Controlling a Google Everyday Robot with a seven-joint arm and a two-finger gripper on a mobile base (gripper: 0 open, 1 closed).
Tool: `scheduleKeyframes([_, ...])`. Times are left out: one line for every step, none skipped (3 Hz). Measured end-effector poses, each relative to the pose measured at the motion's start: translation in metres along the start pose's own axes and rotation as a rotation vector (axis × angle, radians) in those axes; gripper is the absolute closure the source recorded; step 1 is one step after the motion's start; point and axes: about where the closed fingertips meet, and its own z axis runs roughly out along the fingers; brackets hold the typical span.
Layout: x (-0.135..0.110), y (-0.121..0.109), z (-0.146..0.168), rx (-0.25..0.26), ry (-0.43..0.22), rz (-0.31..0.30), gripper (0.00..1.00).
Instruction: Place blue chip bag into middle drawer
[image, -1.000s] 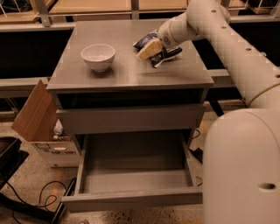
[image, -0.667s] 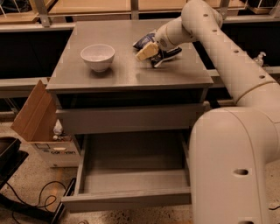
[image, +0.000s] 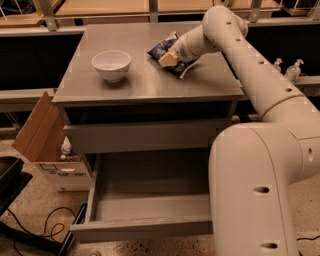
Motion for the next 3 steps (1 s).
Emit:
scheduleKeyframes([0.0008, 0.002, 0.0037, -0.005, 0.002, 0.0, 0.88])
scheduleKeyframes([-0.0011, 0.0016, 0.0022, -0.005, 0.002, 0.0, 1.0])
scheduleKeyframes([-0.003, 0.0011, 0.0007, -0.005, 0.002, 0.0, 1.0])
